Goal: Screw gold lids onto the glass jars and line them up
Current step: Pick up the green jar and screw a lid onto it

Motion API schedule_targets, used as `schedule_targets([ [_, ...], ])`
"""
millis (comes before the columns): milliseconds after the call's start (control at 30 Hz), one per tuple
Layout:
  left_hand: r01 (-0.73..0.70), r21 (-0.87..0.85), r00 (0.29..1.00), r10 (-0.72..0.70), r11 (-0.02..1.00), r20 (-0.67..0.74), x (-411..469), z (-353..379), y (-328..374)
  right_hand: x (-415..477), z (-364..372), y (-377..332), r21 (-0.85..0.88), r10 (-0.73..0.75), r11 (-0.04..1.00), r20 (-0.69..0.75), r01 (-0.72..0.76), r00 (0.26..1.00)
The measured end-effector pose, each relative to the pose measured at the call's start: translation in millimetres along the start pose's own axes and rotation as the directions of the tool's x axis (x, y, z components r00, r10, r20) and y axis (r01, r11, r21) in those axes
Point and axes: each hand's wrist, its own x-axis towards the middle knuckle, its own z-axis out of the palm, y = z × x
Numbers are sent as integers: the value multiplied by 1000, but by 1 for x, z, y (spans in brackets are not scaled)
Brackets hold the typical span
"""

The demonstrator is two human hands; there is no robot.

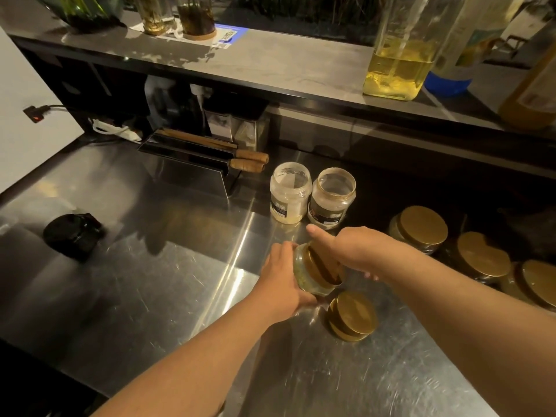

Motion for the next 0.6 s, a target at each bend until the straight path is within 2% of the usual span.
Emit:
schedule_targets([
  [100,0,-28,1000,0,1000,-4,2,0,-5,-4,-9,7,34,-311,951,97,309,946],
  [167,-3,-38,1000,3,999,4,3,0,-6,-8,-5,11,-48,-385,920,84,389,919],
  [233,-21,-22,1000,21,1000,9,4,0,-7,-7,4,11,-110,-422,901,9,420,907],
  [300,-34,-10,999,34,999,12,4,1,-8,-4,4,9,-37,-377,926,-13,376,926],
  [367,-41,-4,999,41,999,9,4,2,-8,2,5,8,77,-269,960,-3,268,963],
  [500,-71,90,997,70,993,16,5,6,-6,14,18,7,18,-89,996,-63,90,994],
  [600,-91,91,996,89,992,26,6,8,-9,15,24,8,29,-50,998,-79,53,996],
])
